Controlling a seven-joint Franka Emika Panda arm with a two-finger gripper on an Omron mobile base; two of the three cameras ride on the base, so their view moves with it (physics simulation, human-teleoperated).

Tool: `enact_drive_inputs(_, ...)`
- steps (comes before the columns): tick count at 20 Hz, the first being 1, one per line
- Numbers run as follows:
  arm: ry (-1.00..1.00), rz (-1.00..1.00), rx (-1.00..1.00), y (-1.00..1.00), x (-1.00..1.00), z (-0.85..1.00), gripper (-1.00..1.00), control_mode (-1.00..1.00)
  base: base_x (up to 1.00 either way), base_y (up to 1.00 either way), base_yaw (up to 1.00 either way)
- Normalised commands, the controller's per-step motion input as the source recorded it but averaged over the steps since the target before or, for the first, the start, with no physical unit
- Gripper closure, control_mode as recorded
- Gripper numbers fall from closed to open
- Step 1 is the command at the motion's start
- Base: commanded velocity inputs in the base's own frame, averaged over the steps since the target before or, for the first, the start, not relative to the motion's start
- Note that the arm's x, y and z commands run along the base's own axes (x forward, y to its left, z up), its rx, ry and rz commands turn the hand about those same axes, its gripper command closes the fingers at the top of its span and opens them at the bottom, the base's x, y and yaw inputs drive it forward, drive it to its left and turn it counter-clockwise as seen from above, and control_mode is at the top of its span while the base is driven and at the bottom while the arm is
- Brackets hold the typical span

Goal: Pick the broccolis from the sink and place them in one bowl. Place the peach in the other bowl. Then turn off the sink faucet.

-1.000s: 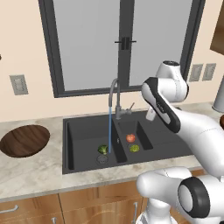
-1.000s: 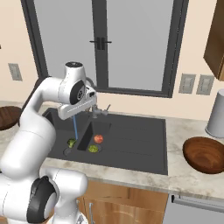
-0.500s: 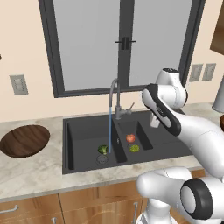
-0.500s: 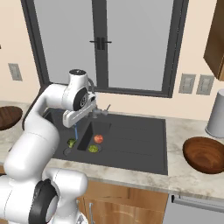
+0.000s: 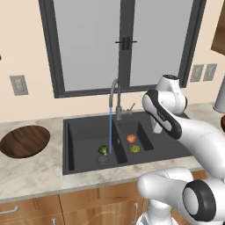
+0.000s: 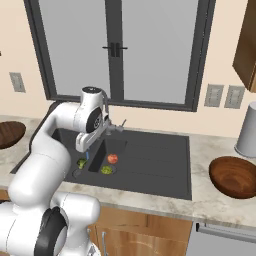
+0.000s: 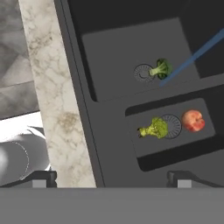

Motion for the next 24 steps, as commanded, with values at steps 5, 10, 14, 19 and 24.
enact_drive_inputs(5,0.0,-0.03,0.0,0.0,0.0,-0.01,-1.0,-1.0,0.0,0.0,0.0)
enact_drive_inputs(10,0.0,-0.07,0.0,0.0,0.03,-0.06,-1.0,-1.0,0.0,0.0,0.0)
enact_drive_inputs(14,0.0,-0.05,0.0,0.0,0.04,-0.1,-1.0,-1.0,0.0,0.0,0.0)
enact_drive_inputs(19,0.0,-0.06,0.0,0.0,0.06,-0.06,-1.0,-1.0,0.0,0.0,0.0)
enact_drive_inputs(24,0.07,-0.06,0.0,0.0,0.0,0.0,-1.0,-1.0,0.0,0.0,0.0)
